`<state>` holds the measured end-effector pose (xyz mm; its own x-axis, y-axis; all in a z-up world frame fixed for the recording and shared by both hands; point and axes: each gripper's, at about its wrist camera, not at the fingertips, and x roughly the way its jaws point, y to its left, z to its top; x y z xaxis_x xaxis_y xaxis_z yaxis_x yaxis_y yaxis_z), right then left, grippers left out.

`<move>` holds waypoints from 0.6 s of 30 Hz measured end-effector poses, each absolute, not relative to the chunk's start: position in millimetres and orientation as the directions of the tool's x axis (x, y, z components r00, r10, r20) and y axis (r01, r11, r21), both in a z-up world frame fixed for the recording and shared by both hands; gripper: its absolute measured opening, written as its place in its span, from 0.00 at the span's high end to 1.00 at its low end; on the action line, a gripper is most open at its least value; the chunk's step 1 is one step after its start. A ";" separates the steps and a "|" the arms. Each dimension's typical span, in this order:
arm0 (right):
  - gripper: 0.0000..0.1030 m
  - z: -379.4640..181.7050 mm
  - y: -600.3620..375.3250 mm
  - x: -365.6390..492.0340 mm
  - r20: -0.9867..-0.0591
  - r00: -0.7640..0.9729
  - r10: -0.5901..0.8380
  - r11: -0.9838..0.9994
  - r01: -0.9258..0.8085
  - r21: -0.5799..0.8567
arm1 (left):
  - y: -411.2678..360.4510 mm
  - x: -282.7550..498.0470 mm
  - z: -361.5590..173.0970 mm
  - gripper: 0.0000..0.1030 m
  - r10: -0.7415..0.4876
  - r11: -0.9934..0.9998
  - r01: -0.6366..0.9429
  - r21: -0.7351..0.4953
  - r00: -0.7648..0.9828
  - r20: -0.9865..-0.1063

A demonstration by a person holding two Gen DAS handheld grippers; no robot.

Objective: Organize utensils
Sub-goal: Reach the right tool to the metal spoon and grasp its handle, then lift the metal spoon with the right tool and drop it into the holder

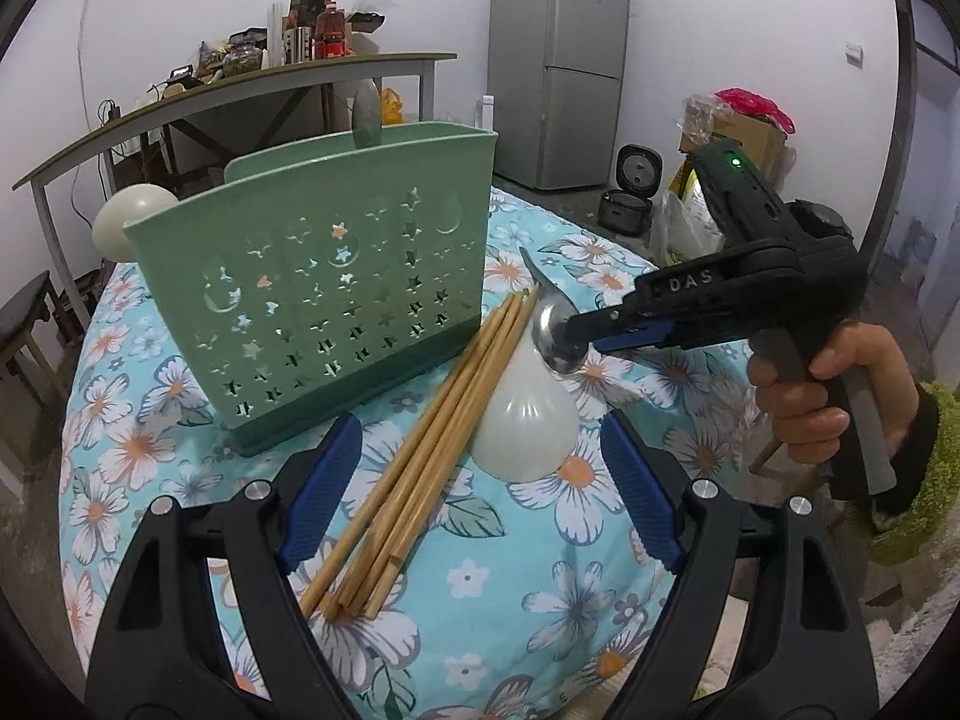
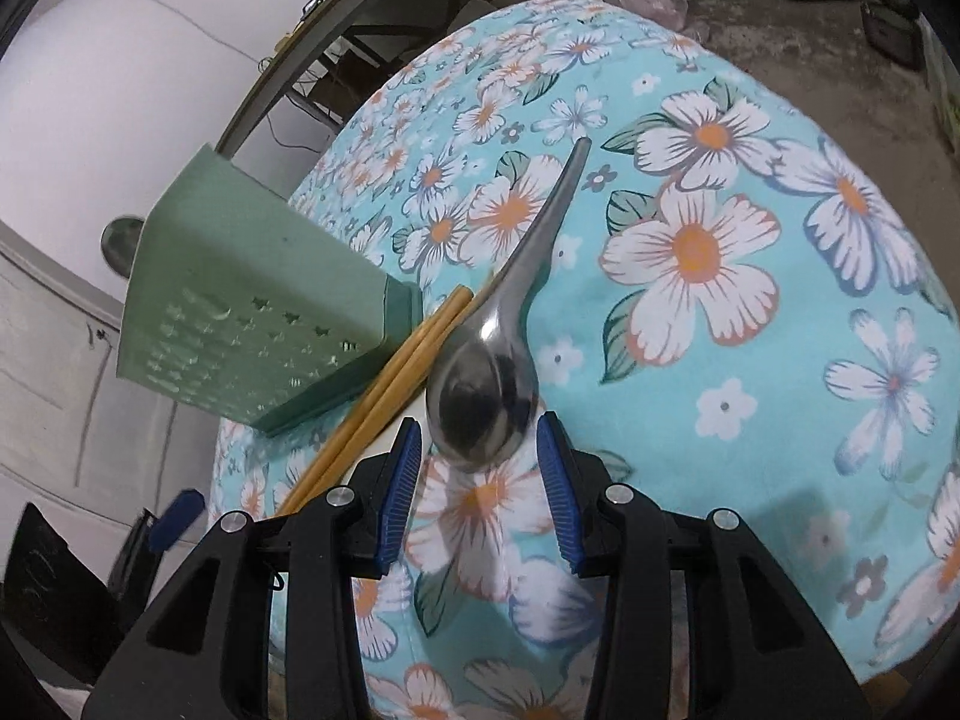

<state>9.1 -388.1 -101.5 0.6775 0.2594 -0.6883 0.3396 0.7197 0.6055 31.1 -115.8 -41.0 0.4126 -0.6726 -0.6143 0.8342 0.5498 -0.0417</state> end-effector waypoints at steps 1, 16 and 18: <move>0.62 -102.3 -389.7 10.5 -0.683 0.681 0.265 0.712 0.339 0.614 | -117.2 31.8 -41.4 0.24 -0.672 0.548 0.835 -0.041 0.411 -0.616; 0.77 -118.6 -418.8 14.0 -0.519 0.743 0.424 0.500 0.286 0.818 | -161.7 28.0 -43.6 0.24 -0.673 0.474 0.875 0.096 0.431 -0.602; 0.82 -120.2 -420.5 12.5 -0.479 0.751 0.454 0.456 0.266 0.849 | -173.8 26.1 -42.5 0.25 -0.675 0.451 0.881 0.143 0.442 -0.591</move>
<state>12.5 -420.5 -120.2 0.7511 0.4541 -0.4792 0.2661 0.4560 0.8493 26.1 -173.8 -42.5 0.4419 -0.6748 -0.5911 0.8808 0.4512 0.1434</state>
